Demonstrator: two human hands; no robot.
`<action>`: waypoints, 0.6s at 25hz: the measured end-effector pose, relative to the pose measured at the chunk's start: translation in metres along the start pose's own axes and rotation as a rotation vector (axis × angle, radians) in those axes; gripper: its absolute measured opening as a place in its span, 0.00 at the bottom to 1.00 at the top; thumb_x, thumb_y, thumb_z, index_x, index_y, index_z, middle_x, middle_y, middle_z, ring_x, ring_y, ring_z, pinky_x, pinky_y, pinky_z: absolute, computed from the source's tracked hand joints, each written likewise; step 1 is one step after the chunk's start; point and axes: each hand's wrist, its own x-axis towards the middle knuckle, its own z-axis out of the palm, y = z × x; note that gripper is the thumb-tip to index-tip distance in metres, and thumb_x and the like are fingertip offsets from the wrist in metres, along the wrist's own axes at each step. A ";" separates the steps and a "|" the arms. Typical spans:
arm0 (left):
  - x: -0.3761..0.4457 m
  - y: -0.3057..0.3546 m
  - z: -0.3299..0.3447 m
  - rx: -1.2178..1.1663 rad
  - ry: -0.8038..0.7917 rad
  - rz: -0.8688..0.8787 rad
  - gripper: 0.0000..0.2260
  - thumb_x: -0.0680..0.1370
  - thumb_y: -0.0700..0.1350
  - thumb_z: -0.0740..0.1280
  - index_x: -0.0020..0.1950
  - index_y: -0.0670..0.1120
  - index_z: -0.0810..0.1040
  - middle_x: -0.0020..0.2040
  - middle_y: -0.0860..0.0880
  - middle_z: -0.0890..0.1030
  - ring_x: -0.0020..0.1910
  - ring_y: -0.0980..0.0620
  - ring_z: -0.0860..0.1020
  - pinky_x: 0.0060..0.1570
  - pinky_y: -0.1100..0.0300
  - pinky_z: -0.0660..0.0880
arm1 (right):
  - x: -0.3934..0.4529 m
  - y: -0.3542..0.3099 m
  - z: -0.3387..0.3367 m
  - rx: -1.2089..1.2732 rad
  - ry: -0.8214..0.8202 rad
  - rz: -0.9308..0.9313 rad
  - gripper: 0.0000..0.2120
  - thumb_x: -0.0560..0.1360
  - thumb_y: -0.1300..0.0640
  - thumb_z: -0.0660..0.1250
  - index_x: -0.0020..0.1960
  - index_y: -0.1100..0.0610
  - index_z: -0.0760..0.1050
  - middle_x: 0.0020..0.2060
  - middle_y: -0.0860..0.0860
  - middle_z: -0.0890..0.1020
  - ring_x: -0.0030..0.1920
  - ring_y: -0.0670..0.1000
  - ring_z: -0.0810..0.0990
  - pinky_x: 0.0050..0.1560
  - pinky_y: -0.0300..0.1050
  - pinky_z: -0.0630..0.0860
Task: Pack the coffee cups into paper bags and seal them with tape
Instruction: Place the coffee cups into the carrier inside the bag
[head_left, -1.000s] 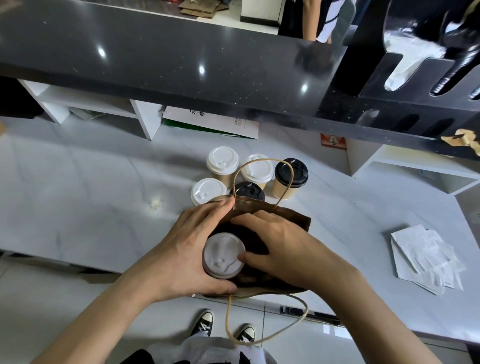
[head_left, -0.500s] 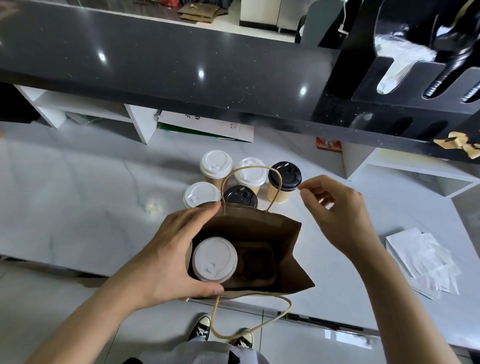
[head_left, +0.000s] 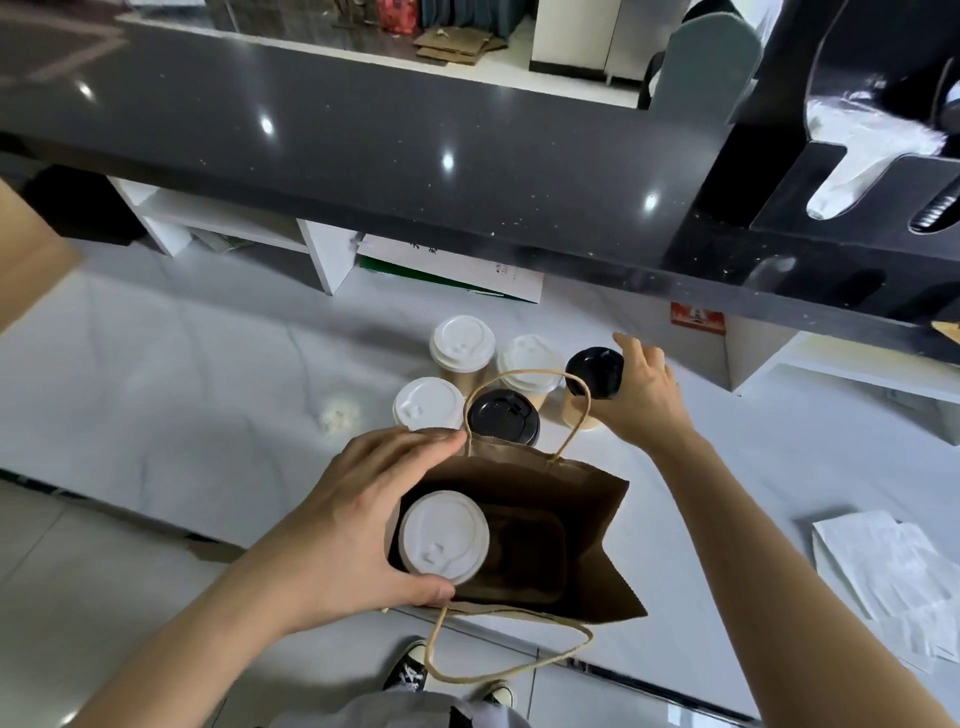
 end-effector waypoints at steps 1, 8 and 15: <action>0.000 0.001 0.000 0.013 0.005 0.001 0.50 0.63 0.65 0.79 0.79 0.68 0.54 0.74 0.73 0.57 0.77 0.62 0.53 0.75 0.63 0.57 | 0.004 0.000 0.002 -0.013 -0.023 0.004 0.48 0.69 0.39 0.78 0.80 0.51 0.56 0.75 0.57 0.65 0.74 0.62 0.66 0.73 0.62 0.65; 0.003 0.006 0.002 0.074 0.013 -0.002 0.47 0.63 0.66 0.77 0.78 0.67 0.58 0.75 0.72 0.57 0.78 0.62 0.49 0.76 0.60 0.55 | 0.014 0.005 0.009 0.007 -0.050 0.026 0.44 0.71 0.39 0.76 0.78 0.51 0.58 0.71 0.59 0.70 0.69 0.63 0.71 0.70 0.62 0.68; 0.007 0.008 0.003 0.105 -0.007 -0.006 0.49 0.60 0.71 0.73 0.78 0.67 0.56 0.77 0.71 0.53 0.80 0.61 0.43 0.77 0.58 0.49 | -0.025 0.004 -0.028 0.217 0.134 0.016 0.43 0.69 0.44 0.79 0.76 0.49 0.62 0.66 0.55 0.69 0.67 0.59 0.70 0.67 0.56 0.72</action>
